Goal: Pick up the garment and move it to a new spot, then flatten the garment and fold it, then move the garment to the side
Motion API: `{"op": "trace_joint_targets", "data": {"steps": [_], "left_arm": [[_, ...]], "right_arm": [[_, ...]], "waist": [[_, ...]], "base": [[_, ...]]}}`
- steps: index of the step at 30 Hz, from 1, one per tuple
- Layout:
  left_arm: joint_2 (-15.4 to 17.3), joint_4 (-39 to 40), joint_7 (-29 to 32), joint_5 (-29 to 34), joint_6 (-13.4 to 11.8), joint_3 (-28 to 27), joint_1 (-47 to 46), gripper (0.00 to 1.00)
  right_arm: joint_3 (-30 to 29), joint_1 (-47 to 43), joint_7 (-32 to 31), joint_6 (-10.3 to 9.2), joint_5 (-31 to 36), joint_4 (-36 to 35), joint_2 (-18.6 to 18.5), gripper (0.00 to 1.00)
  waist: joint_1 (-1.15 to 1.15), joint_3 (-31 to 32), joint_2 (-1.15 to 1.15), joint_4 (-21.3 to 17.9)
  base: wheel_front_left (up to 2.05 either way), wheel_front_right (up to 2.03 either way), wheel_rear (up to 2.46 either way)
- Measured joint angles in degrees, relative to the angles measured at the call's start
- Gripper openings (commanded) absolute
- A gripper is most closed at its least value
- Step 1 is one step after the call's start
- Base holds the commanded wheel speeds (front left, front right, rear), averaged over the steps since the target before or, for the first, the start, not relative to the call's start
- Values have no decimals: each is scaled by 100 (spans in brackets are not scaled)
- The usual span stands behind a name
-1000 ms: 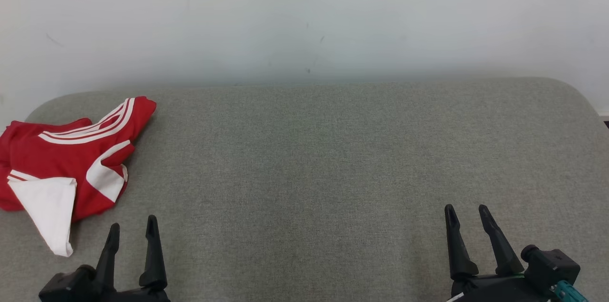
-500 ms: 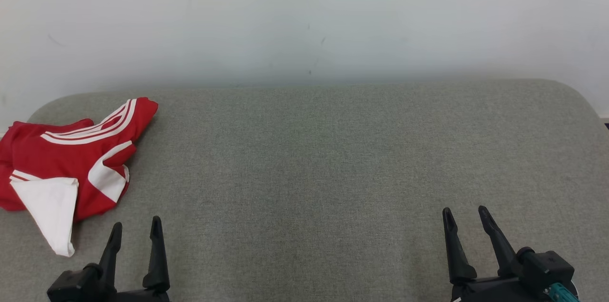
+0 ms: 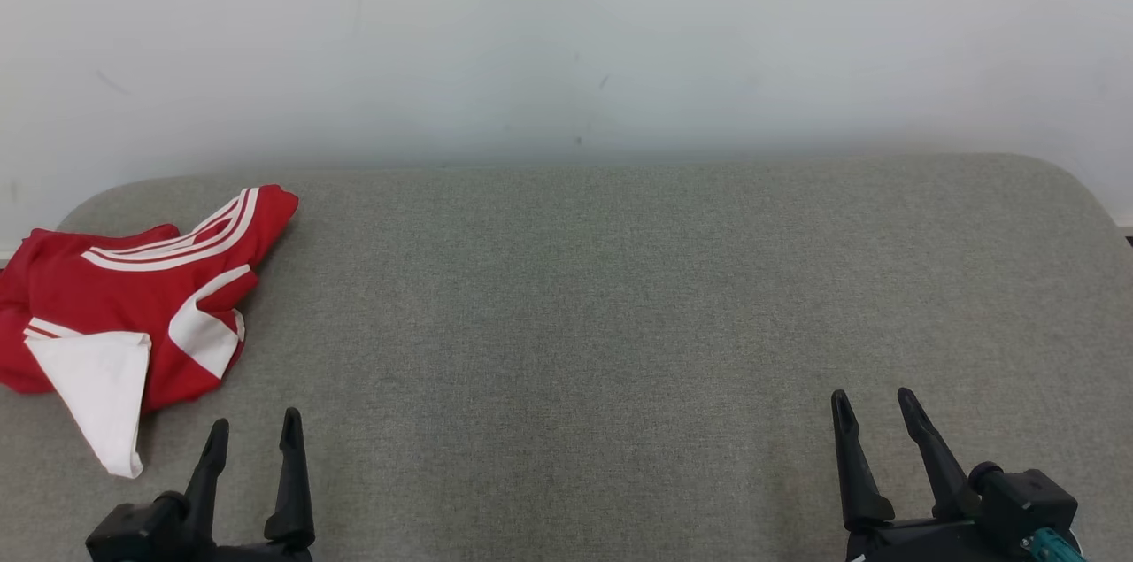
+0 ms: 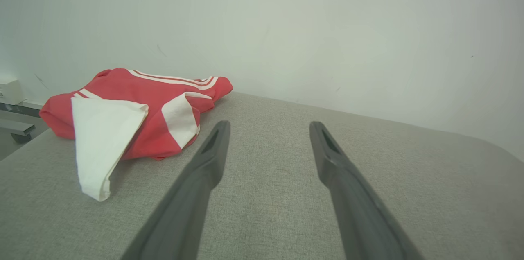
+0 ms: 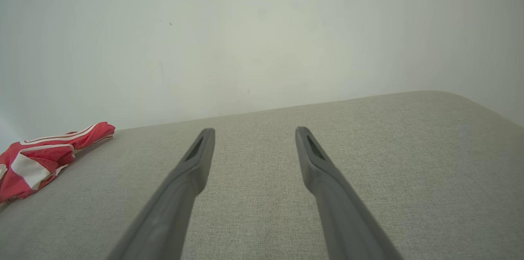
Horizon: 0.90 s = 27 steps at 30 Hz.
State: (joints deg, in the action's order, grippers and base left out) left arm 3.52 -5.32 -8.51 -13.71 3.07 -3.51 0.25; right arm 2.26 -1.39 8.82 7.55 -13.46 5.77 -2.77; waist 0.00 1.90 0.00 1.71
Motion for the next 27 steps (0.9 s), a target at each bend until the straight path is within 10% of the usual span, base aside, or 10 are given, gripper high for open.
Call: {"op": "trace_joint_targets", "data": {"steps": [27], "left_arm": [[88,1,19,-109,-96,75,4,100]], "right_arm": [[15,-7,-13,0,-357,145,-3,100]], "waist": [[0,-22,0,158]], "base": [[0,0,0]]}}
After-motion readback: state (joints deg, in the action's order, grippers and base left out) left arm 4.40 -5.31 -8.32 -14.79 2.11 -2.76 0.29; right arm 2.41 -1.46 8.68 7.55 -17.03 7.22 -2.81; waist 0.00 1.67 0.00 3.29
